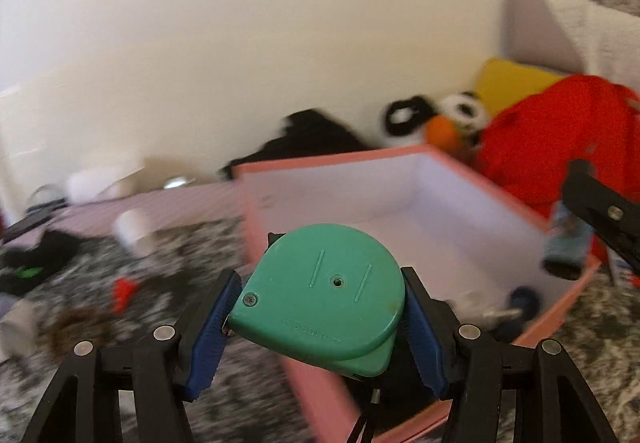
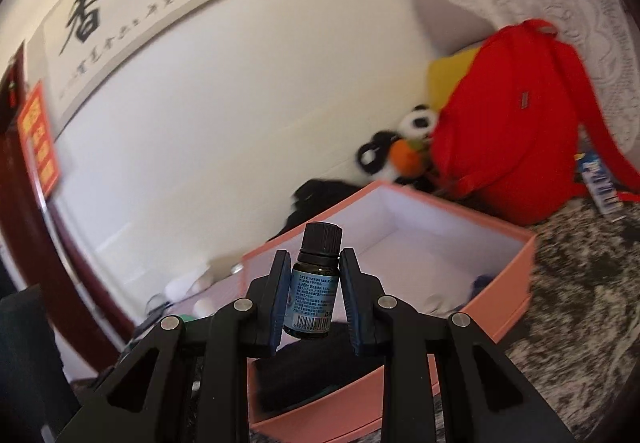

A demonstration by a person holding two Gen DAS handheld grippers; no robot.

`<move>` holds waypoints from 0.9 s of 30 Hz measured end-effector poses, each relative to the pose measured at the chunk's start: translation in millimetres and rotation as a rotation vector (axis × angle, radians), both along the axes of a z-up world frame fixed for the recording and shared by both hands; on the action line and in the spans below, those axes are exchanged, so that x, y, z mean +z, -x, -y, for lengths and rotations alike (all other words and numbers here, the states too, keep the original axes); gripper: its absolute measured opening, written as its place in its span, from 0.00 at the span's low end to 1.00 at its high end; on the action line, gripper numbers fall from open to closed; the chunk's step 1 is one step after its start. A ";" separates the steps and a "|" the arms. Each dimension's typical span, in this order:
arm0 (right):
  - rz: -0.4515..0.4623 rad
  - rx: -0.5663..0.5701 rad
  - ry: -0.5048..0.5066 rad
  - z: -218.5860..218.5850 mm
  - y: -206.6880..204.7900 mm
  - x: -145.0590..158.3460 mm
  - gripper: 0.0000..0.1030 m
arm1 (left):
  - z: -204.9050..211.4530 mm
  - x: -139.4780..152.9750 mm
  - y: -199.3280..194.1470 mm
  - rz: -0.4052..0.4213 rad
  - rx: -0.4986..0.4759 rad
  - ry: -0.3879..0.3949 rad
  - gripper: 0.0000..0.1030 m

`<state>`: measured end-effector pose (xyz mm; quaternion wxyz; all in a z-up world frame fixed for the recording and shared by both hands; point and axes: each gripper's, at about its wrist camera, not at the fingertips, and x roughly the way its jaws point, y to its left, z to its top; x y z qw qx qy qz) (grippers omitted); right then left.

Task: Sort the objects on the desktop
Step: 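Carry the tape measure and bottle into the pink box and release both, then grasp the wooden bead bracelet with the left tool while the right tool grasps the red cone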

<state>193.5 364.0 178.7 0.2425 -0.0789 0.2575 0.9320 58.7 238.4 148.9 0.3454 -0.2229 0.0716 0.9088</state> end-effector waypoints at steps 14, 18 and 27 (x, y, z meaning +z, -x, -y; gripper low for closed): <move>-0.017 0.064 0.120 -44.4 6.4 -17.3 0.30 | -49.5 -42.9 8.6 0.209 -0.108 0.043 0.96; -0.068 0.013 0.180 -52.1 -3.5 -23.8 0.64 | -48.9 -34.9 -3.9 0.169 -0.118 0.030 0.99; -0.077 0.001 0.162 -50.1 1.2 -18.6 0.67 | -22.2 -17.8 4.4 0.171 -0.064 -0.050 0.99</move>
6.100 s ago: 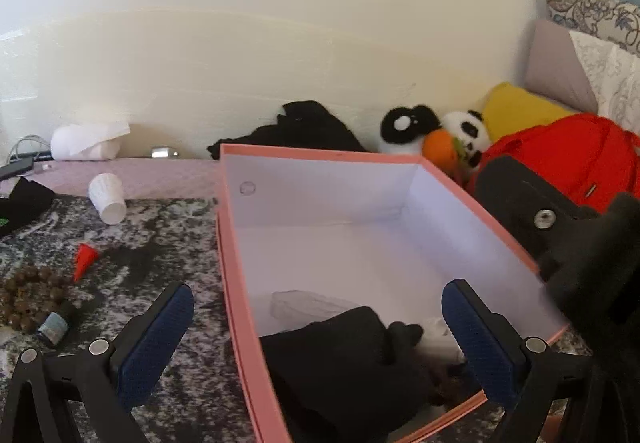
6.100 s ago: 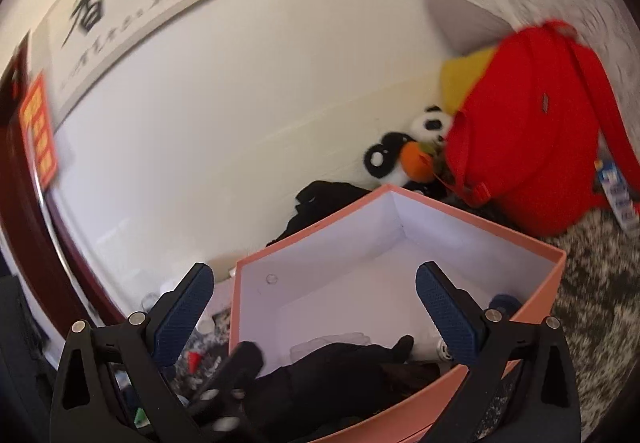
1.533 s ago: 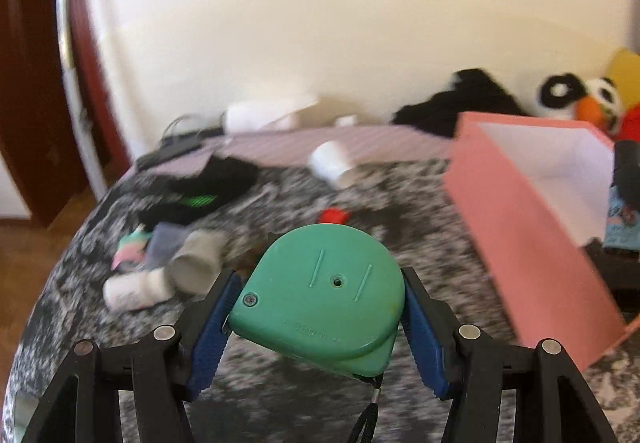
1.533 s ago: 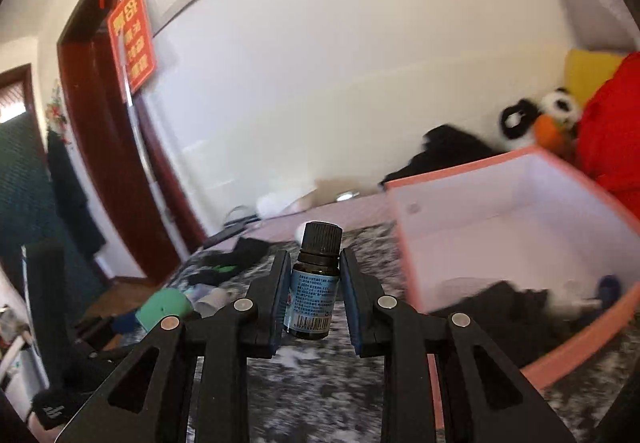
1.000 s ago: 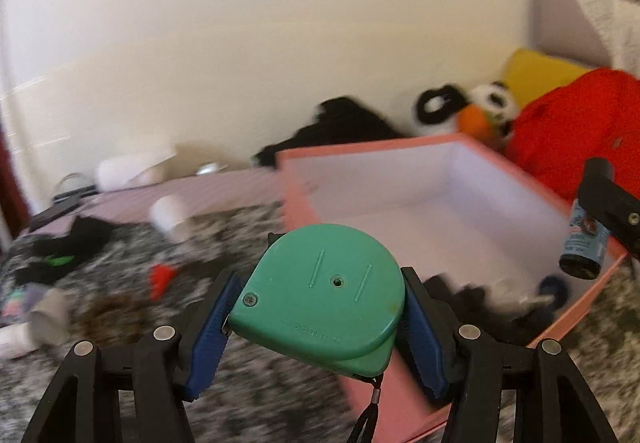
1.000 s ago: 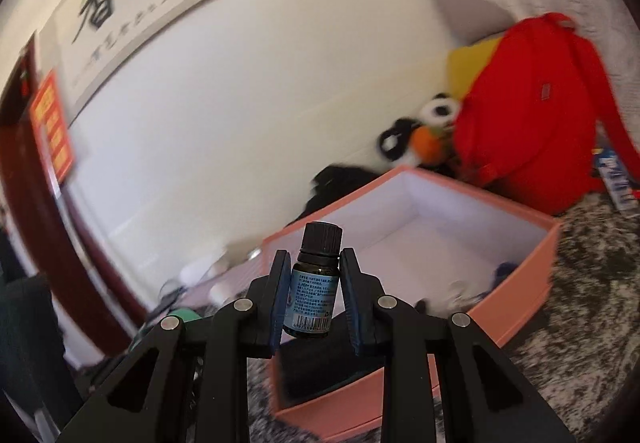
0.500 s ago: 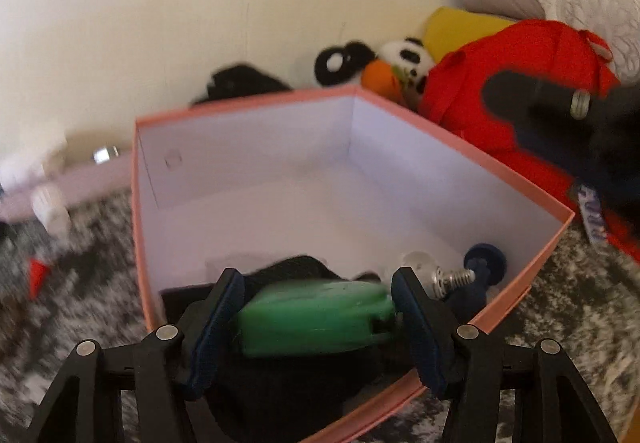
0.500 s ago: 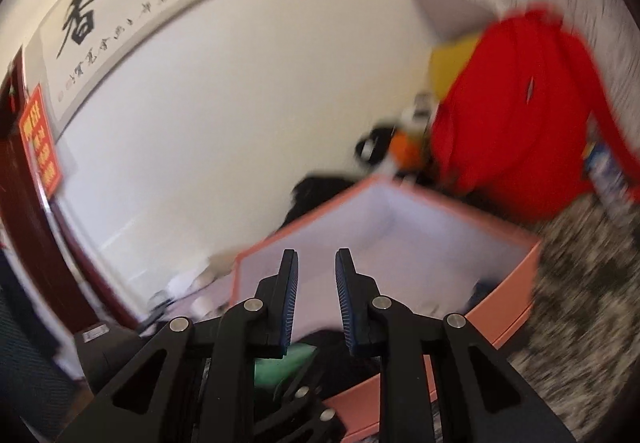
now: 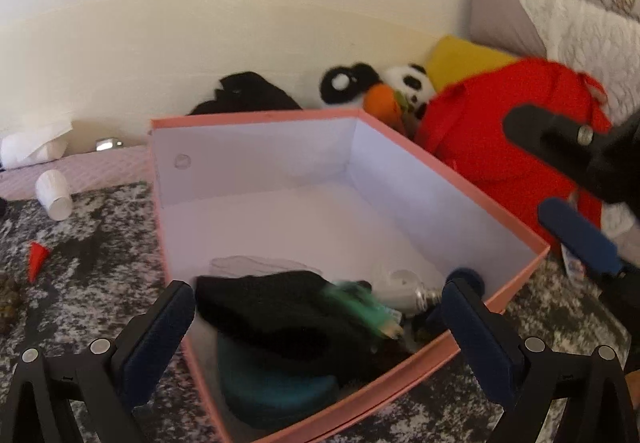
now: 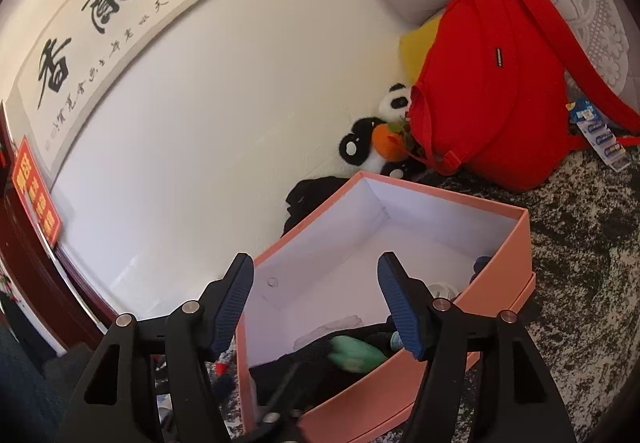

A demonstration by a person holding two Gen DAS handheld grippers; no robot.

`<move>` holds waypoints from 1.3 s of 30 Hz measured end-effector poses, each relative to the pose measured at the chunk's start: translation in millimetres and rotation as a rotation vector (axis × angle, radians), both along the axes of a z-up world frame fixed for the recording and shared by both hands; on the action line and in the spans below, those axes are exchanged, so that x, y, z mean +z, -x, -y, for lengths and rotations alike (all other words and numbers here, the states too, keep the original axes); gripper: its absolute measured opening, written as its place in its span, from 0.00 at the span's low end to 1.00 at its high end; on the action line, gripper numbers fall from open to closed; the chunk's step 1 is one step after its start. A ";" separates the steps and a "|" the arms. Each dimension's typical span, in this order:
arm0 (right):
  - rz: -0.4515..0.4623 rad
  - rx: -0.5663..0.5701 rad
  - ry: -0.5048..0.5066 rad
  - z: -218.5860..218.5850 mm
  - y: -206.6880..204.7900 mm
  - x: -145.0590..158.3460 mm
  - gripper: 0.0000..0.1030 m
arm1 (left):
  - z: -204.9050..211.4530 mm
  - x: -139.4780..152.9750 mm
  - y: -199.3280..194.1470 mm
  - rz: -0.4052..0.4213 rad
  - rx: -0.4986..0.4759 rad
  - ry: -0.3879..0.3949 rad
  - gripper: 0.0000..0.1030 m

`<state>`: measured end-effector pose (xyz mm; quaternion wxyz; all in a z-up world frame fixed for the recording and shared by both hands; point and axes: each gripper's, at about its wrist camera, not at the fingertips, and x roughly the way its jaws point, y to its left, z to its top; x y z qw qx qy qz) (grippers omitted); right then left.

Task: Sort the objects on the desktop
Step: 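Grasp the wooden bead bracelet with the left tool while the right tool grasps the red cone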

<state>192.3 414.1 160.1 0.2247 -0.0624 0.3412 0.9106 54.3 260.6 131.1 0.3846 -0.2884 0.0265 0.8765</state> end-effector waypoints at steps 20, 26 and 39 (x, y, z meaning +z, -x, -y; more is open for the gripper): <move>0.101 0.181 -0.168 88.6 51.0 -2.2 0.68 | 161.9 -24.5 65.1 0.060 0.417 0.074 0.99; 0.147 0.247 -0.216 117.2 67.5 -9.5 0.68 | 192.9 -59.6 89.6 0.035 0.481 0.173 0.99; 0.281 0.424 -0.355 183.5 111.5 -43.1 0.73 | 186.7 -122.6 170.0 0.102 0.486 0.273 0.98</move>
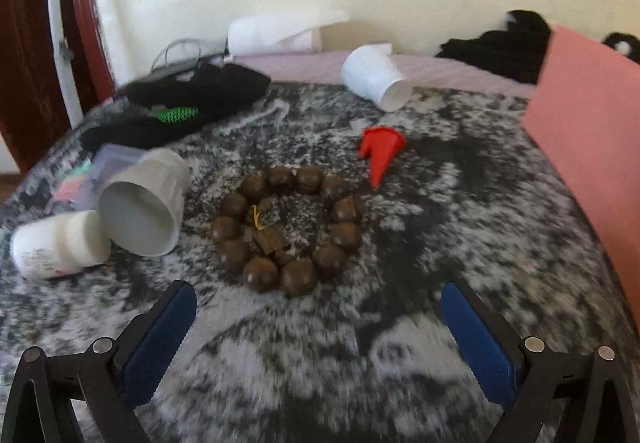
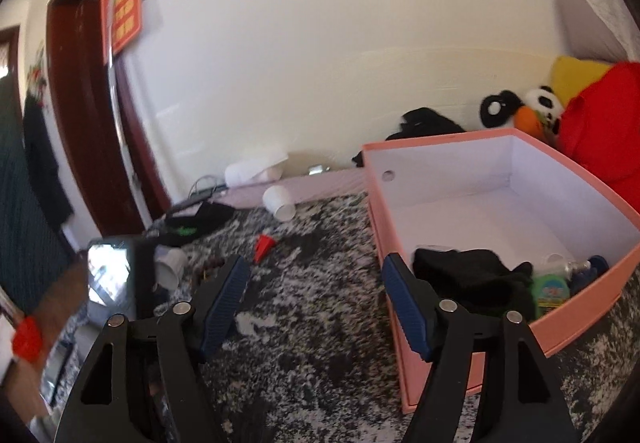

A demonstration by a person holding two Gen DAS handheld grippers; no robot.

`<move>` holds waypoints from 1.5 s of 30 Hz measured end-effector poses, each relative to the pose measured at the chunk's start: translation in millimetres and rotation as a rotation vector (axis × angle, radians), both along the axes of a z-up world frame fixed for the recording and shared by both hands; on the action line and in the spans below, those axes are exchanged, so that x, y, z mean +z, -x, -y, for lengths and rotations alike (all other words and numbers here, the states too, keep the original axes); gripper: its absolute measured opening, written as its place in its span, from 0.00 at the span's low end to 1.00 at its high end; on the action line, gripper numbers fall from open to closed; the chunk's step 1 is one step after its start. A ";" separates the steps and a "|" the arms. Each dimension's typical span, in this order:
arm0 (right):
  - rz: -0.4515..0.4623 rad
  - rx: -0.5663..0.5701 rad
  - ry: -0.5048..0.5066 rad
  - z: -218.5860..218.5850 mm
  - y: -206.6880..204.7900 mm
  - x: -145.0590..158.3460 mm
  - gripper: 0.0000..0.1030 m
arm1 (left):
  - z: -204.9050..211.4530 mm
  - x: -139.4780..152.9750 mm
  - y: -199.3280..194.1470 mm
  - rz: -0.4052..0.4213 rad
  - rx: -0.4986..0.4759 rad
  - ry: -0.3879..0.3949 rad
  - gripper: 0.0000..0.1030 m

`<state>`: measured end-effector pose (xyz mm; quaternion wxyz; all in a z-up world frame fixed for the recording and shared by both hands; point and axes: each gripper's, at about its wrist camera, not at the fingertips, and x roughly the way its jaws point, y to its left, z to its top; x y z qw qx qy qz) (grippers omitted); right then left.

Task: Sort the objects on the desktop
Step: 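Grasp the wooden bead bracelet with the left tool while the right tool grasps the red cone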

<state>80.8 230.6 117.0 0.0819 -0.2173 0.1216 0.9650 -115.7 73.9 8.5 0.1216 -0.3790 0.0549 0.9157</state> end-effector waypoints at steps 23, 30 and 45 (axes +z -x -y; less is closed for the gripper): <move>0.061 0.020 0.042 -1.0 26.8 -15.6 0.77 | 25.5 12.7 17.7 0.023 0.022 -0.040 0.17; 0.022 0.030 0.134 -10.6 19.1 -8.4 0.77 | 45.1 90.2 -54.8 -0.106 0.018 -0.044 0.17; 0.044 0.164 0.014 53.5 71.8 -26.5 0.51 | 111.1 94.0 -111.8 -0.094 0.068 -0.117 0.18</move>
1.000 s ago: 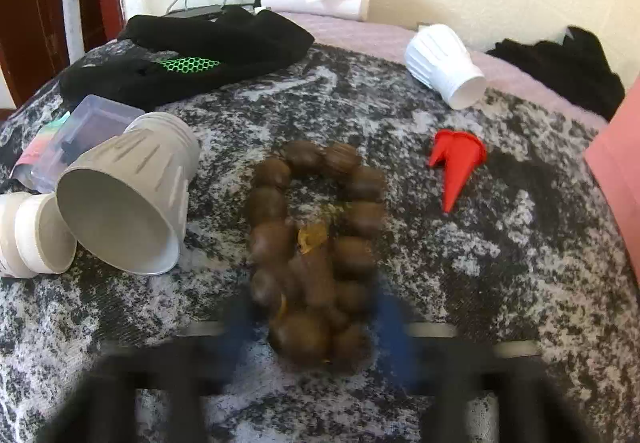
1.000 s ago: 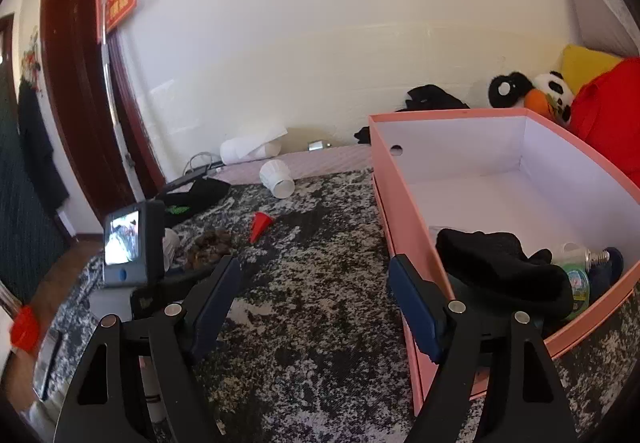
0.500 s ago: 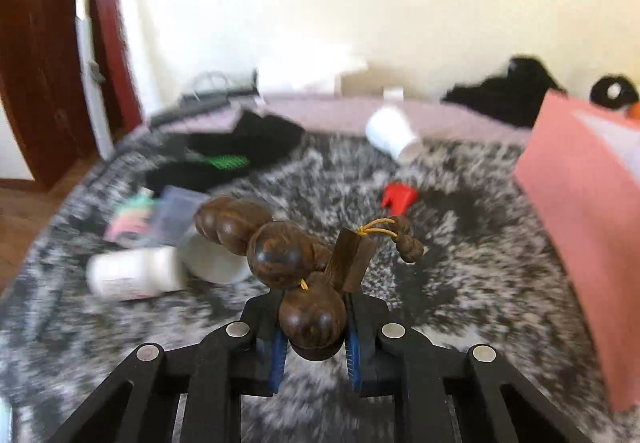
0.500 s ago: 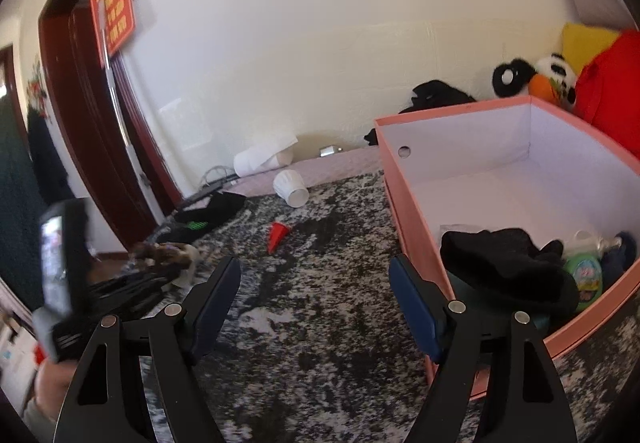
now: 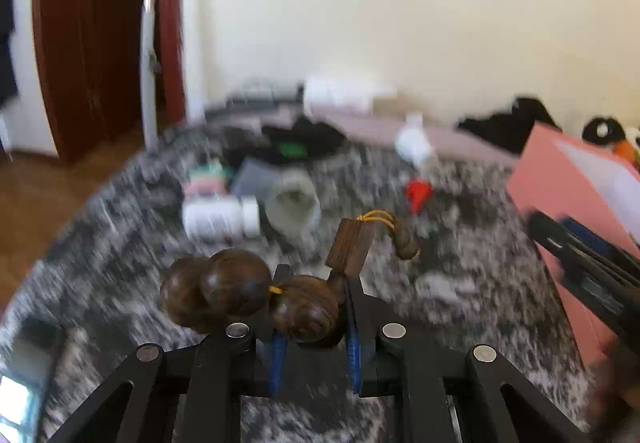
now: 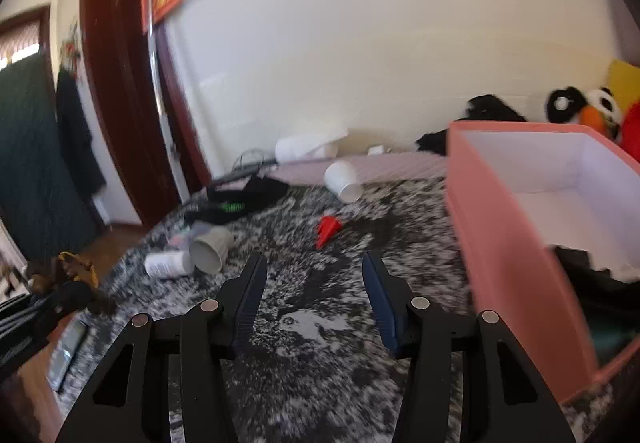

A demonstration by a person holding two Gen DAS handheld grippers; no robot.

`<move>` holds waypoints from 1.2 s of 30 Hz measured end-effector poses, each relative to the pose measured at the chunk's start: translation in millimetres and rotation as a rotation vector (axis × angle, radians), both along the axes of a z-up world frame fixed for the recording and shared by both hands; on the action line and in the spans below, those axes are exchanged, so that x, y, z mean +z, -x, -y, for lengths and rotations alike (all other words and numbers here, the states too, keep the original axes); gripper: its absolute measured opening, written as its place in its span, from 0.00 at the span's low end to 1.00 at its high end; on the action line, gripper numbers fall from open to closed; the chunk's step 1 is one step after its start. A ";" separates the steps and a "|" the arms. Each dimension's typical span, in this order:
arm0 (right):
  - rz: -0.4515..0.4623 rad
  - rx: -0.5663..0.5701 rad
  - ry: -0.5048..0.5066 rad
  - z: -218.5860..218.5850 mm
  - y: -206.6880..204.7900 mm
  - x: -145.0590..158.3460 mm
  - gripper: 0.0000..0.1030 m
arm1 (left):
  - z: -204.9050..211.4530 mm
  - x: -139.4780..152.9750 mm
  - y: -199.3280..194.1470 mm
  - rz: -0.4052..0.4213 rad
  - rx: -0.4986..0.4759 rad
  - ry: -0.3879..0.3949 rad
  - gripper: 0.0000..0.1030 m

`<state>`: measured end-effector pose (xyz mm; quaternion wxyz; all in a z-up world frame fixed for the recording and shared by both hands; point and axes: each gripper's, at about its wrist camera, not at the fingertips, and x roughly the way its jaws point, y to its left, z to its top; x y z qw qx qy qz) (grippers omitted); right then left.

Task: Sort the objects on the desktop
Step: 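Grasp the wooden bead bracelet with the left tool while the right tool grasps the red cone, then carry the bead bracelet and red cone into the pink box and release both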

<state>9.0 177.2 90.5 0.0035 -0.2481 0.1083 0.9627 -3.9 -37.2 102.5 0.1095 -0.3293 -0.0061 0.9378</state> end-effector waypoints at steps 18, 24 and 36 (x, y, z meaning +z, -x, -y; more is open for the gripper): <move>0.345 -0.035 0.239 -37.7 229.5 -94.2 0.34 | 26.7 -8.3 43.3 0.112 0.003 -0.151 0.18; 0.289 0.025 0.305 -44.3 169.6 -63.8 0.33 | 7.6 2.1 26.2 0.085 -0.029 -0.134 0.18; -0.104 -0.169 0.188 -65.7 -75.4 50.9 0.34 | -63.9 42.4 -27.1 -0.035 -0.170 -0.163 0.18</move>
